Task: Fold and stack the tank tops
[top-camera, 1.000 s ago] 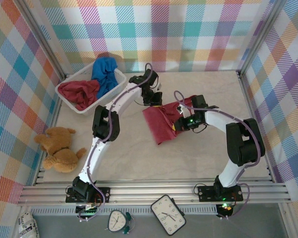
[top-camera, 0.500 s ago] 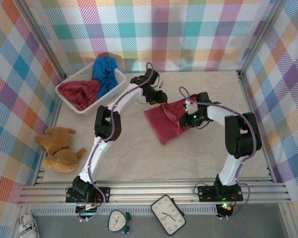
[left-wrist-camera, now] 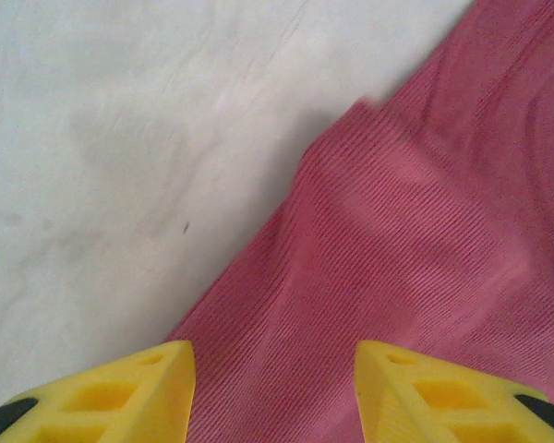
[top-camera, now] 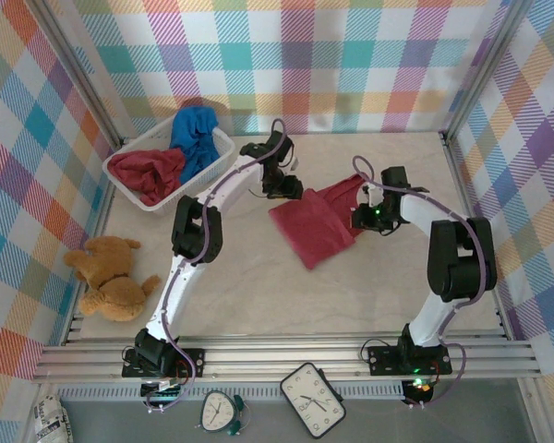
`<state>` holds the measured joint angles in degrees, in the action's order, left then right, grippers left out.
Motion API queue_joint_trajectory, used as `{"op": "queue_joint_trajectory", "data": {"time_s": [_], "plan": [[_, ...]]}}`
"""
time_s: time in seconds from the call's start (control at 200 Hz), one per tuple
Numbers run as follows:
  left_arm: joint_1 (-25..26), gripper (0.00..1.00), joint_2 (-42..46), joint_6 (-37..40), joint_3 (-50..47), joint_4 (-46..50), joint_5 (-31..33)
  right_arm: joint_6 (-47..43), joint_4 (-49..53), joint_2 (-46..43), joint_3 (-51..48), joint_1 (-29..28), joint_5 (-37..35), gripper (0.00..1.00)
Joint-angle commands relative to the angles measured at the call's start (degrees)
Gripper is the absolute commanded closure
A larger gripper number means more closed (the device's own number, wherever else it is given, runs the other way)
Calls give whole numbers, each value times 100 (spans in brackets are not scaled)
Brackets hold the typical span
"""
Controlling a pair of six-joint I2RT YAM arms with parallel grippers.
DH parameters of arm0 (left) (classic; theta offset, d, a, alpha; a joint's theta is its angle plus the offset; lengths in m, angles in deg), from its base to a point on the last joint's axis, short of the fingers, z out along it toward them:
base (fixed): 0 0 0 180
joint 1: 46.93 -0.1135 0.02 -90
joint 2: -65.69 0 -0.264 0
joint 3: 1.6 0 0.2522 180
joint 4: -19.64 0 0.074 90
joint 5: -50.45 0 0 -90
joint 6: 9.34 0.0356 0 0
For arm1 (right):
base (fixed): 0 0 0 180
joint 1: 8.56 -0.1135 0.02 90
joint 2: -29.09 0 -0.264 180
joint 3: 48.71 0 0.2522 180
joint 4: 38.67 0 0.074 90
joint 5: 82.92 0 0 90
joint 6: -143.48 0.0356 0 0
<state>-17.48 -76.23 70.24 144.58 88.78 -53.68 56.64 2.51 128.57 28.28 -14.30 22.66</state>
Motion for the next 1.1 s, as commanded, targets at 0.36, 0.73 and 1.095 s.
{"op": "queue_joint_trajectory", "data": {"time_s": [0.36,0.73,1.095], "plan": [[-323,51,928,497,-1663,311,571,-762,-820,-1208,-961,-2079,-102,55],[-385,52,925,264,-1988,-232,7,-1129,-1212,-692,-944,-3476,-1782,51],[-424,63,576,172,-1865,-299,-136,-1182,-843,51,-417,-3855,-2462,51]]}}
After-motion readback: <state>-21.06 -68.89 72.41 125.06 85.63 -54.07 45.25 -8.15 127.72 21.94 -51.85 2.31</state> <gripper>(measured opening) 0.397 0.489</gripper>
